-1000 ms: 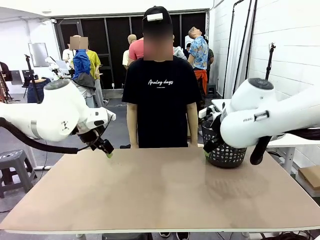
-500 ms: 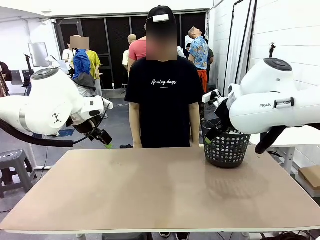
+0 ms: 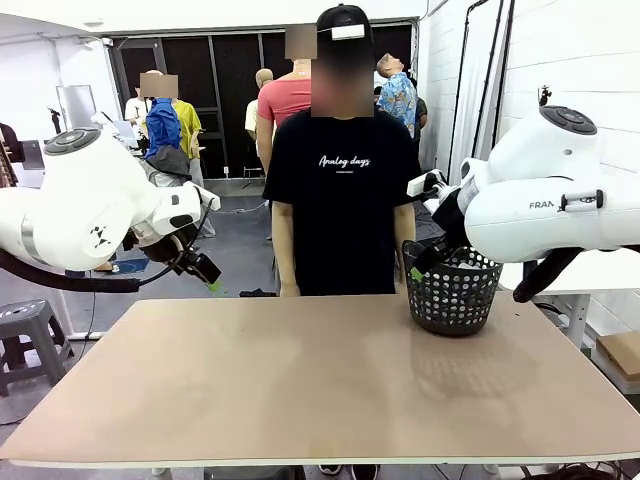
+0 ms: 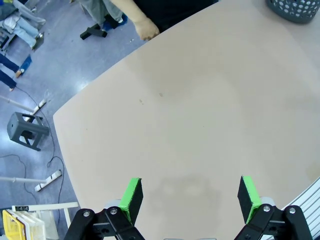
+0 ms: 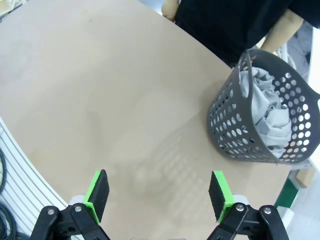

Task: Fold the training pants.
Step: Grab both ends of the Training pants handed by a person.

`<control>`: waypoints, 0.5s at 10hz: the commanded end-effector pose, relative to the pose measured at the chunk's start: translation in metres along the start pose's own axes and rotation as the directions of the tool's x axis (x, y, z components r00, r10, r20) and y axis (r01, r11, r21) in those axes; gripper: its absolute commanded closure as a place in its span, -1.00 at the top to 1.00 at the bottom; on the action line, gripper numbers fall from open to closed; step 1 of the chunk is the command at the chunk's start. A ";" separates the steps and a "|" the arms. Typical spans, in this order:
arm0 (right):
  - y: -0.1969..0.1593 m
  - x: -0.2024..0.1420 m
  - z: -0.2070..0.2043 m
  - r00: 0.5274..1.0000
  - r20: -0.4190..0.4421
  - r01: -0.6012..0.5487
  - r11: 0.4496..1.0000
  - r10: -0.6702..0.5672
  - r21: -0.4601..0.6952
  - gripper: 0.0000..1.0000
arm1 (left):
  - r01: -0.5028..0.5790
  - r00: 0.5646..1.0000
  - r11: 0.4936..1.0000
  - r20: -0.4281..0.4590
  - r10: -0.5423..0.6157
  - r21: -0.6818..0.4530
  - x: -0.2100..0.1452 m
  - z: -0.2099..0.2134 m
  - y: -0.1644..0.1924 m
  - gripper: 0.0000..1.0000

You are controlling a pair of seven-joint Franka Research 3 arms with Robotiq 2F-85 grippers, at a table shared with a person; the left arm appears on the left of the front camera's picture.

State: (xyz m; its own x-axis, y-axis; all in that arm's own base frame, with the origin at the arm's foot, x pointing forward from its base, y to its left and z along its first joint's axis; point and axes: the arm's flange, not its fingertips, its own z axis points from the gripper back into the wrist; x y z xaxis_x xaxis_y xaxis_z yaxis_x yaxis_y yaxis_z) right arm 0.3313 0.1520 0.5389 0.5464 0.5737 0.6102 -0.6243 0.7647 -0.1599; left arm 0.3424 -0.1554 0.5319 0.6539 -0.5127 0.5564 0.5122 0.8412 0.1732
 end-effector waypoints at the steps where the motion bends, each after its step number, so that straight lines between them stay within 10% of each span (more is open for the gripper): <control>1: 0.000 0.000 -0.001 1.000 -0.002 0.000 1.000 0.000 0.000 1.00 | 0.015 1.000 1.000 -0.002 -0.015 -0.006 0.002 -0.001 0.000 1.00; 5: 0.000 0.000 -0.001 1.000 -0.002 0.000 1.000 0.000 0.000 1.00 | 0.015 1.000 1.000 -0.002 -0.015 -0.006 0.002 -0.001 0.000 1.00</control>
State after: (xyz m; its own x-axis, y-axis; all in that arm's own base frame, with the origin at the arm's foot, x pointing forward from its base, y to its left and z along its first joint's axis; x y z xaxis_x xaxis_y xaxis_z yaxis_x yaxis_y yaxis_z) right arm 0.3310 0.1525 0.5388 0.5462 0.5751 0.6091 -0.6244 0.7642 -0.1616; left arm 0.3417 -0.1568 0.5315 0.6518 -0.5165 0.5553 0.5165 0.8385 0.1737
